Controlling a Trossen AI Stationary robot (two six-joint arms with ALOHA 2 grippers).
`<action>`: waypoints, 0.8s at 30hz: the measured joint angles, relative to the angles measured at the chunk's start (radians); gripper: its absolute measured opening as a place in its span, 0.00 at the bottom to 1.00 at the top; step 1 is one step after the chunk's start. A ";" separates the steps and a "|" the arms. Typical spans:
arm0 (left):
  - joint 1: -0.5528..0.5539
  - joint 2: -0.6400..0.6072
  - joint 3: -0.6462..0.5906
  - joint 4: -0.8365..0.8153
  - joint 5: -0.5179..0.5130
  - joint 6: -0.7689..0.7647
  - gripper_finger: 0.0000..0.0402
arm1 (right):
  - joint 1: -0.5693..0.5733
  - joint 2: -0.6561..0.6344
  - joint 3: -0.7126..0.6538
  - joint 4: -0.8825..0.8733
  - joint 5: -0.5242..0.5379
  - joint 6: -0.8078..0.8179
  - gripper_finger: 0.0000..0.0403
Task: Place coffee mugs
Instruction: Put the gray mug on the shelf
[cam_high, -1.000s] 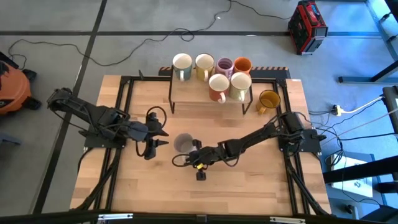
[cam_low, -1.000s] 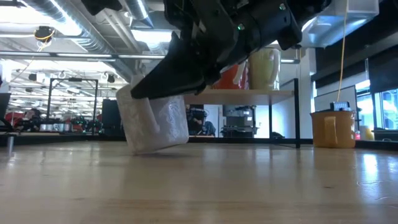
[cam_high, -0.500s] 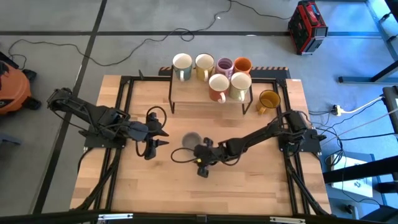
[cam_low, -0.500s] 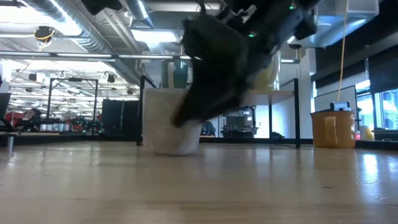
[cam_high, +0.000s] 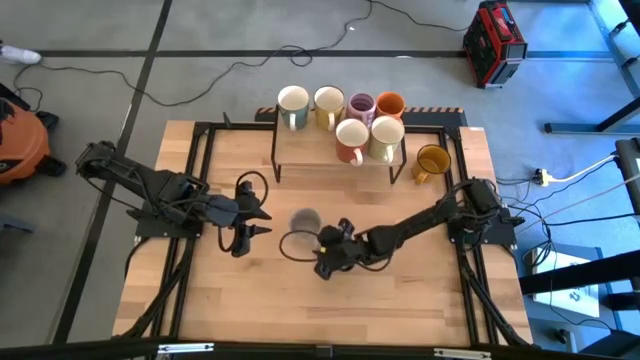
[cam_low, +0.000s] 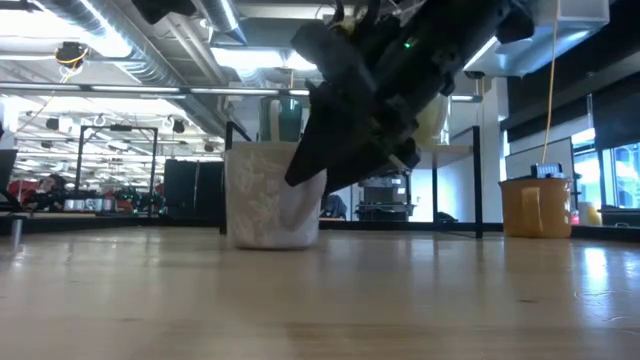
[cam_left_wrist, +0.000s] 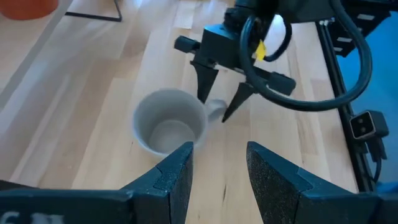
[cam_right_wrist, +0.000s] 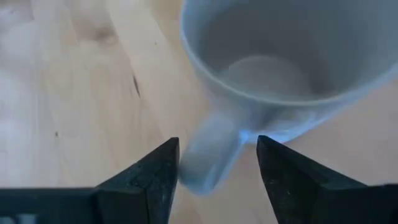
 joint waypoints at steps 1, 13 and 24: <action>0.000 0.000 0.000 0.000 0.009 0.005 0.36 | -0.003 0.000 0.000 0.000 -0.001 -0.001 0.50; 0.000 0.000 0.000 0.000 0.013 0.010 0.36 | 0.015 0.081 -0.002 0.114 0.219 0.080 0.48; 0.000 0.000 -0.001 -0.005 0.013 0.031 0.36 | 0.047 0.130 -0.001 0.145 0.438 0.107 0.22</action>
